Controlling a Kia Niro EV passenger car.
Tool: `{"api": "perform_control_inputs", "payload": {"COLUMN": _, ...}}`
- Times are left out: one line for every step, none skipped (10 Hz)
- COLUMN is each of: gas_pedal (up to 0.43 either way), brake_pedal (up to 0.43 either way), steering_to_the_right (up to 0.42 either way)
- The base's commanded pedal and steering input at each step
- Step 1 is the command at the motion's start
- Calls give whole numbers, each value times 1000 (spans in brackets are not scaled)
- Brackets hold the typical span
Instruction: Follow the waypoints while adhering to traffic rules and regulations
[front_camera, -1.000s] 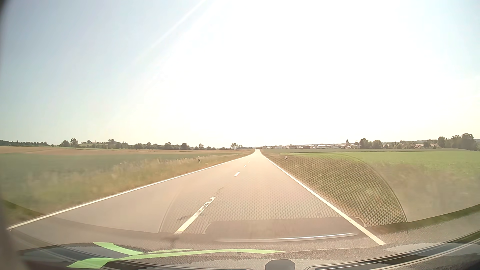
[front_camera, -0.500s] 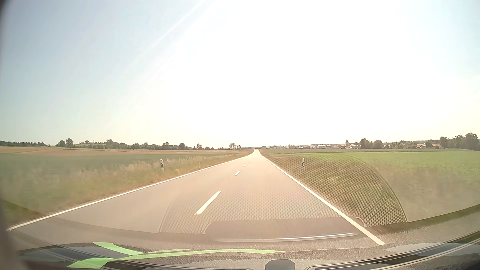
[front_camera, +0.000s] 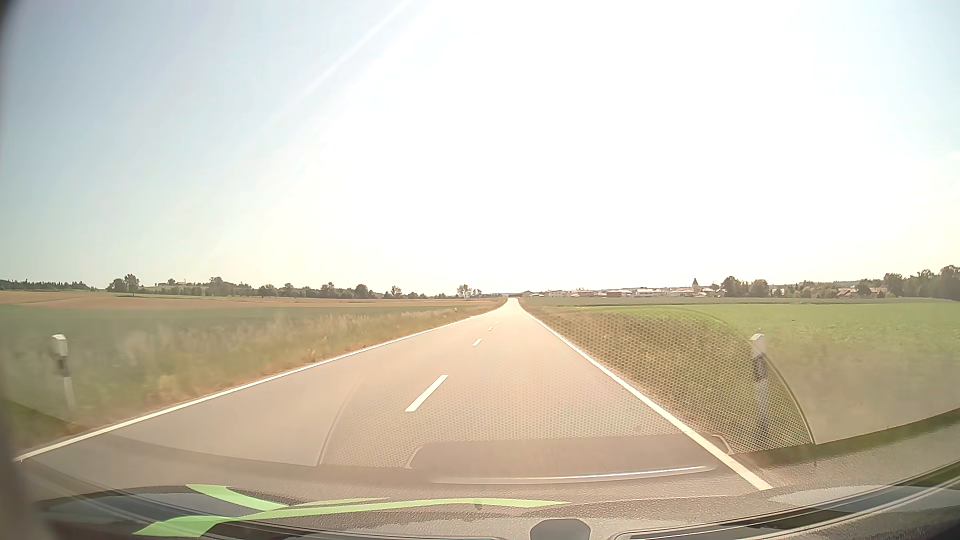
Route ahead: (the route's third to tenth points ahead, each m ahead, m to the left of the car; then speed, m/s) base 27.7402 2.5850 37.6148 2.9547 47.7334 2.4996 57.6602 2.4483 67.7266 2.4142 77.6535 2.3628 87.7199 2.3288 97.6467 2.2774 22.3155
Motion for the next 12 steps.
{"api": "perform_control_inputs", "payload": {"gas_pedal": 280, "brake_pedal": 0, "steering_to_the_right": -3}}
{"api": "perform_control_inputs", "payload": {"gas_pedal": 287, "brake_pedal": 0, "steering_to_the_right": -3}}
{"api": "perform_control_inputs", "payload": {"gas_pedal": 287, "brake_pedal": 0, "steering_to_the_right": -3}}
{"api": "perform_control_inputs", "payload": {"gas_pedal": 280, "brake_pedal": 0, "steering_to_the_right": -3}}
{"api": "perform_control_inputs", "payload": {"gas_pedal": 268, "brake_pedal": 0, "steering_to_the_right": -3}}
{"api": "perform_control_inputs", "payload": {"gas_pedal": 268, "brake_pedal": 0, "steering_to_the_right": -3}}
{"api": "perform_control_inputs", "payload": {"gas_pedal": 280, "brake_pedal": 0, "steering_to_the_right": -3}}
{"api": "perform_control_inputs", "payload": {"gas_pedal": 280, "brake_pedal": 0, "steering_to_the_right": -3}}
{"api": "perform_control_inputs", "payload": {"gas_pedal": 287, "brake_pedal": 0, "steering_to_the_right": -3}}
{"api": "perform_control_inputs", "payload": {"gas_pedal": 287, "brake_pedal": 0, "steering_to_the_right": -3}}
{"api": "perform_control_inputs", "payload": {"gas_pedal": 299, "brake_pedal": 0, "steering_to_the_right": -3}}
{"api": "perform_control_inputs", "payload": {"gas_pedal": 311, "brake_pedal": 0, "steering_to_the_right": -3}}
